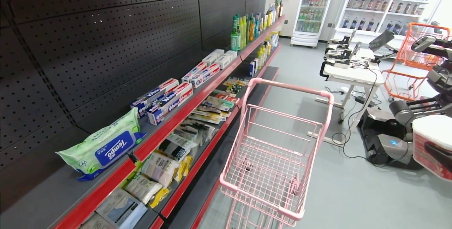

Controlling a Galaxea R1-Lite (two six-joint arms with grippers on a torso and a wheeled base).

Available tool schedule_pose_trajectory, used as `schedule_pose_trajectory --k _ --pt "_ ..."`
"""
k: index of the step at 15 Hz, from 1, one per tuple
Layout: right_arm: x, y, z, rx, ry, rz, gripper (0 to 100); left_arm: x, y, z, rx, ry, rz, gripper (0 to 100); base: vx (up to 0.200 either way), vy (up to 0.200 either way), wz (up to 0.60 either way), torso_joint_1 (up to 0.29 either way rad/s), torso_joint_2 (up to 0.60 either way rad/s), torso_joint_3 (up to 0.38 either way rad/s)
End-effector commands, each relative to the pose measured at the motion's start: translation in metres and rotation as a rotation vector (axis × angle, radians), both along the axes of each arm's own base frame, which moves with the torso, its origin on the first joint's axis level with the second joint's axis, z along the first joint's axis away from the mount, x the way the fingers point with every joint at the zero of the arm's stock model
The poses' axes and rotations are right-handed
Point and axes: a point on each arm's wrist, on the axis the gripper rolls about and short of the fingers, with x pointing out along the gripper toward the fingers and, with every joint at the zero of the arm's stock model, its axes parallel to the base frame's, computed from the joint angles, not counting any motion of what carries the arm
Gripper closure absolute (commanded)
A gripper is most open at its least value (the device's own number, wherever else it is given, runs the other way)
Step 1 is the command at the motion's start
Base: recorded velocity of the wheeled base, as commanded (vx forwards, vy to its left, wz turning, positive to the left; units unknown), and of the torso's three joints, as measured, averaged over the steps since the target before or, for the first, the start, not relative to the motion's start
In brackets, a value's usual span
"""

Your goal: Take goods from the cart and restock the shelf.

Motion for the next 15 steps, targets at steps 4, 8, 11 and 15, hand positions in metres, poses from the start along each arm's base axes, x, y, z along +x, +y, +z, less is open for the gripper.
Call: schedule_pose_trajectory --k 4,8,11,15 --pt "0.0057 0.0003 -0.0013 0.006 0.016 0.021 100 0.0001 0.0 0.0 0.0 0.001 0.0 0 0.0 0.0 0.0 0.126 -0.25 -0.126" --pt "0.0081 0.0009 -0.0015 0.009 0.022 0.033 100 0.0001 0.0 0.0 0.0 0.001 0.0 0 0.0 0.0 0.0 0.097 -0.2 -0.101" --pt "0.0107 0.0013 -0.0035 0.009 0.036 0.036 100 0.0001 0.0 0.0 0.0 0.001 0.0 0 0.0 0.0 0.0 0.079 -0.17 -0.087" --pt "0.012 0.001 -0.0064 0.009 0.051 0.031 100 0.0001 0.0 0.0 0.0 0.001 0.0 0 0.0 0.0 0.0 0.023 -0.04 -0.018"
